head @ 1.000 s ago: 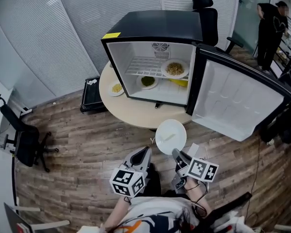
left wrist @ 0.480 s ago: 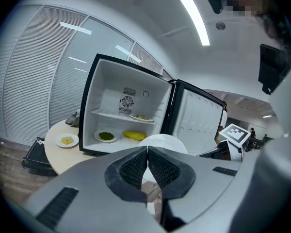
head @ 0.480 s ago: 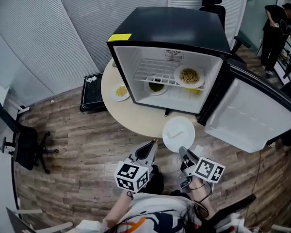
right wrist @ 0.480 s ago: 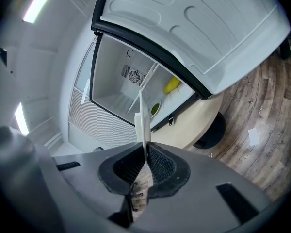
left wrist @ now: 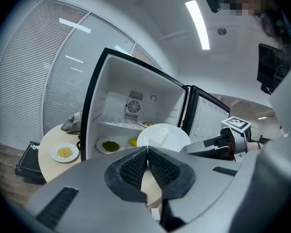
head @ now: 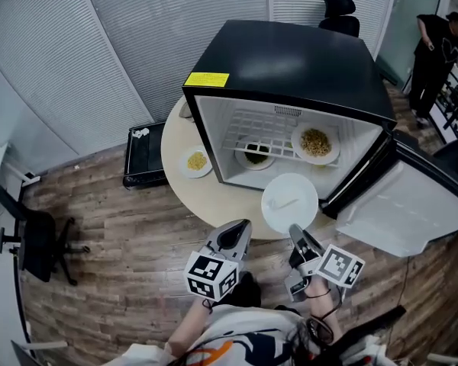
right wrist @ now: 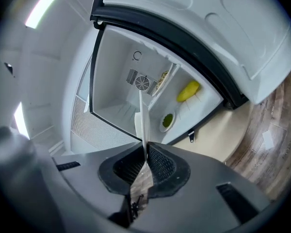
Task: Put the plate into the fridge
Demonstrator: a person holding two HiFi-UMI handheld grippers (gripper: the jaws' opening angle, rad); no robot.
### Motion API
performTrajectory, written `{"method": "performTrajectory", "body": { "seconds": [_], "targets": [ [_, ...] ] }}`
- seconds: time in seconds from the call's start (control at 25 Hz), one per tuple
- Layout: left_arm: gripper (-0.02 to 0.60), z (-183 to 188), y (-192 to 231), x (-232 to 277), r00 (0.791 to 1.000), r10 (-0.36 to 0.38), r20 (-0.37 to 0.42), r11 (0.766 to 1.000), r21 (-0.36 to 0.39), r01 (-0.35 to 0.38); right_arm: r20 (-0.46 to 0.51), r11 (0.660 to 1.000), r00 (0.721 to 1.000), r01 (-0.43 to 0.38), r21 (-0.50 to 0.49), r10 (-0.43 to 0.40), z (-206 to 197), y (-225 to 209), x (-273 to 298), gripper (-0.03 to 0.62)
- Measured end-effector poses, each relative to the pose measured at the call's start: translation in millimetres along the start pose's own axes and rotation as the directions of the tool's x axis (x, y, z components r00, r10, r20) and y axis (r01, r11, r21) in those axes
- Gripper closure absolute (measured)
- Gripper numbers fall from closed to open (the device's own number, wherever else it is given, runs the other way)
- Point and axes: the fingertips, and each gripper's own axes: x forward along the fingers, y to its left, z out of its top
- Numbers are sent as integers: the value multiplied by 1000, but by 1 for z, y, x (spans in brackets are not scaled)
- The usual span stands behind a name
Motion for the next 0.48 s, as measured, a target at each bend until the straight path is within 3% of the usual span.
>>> {"method": "performTrajectory", "body": {
  "seconds": [0.48],
  "targets": [
    [568, 19, 52, 13, 999, -41, 10, 999, 13, 41, 77, 1000, 997, -12, 17, 11, 30, 32, 60, 568]
  ]
}}
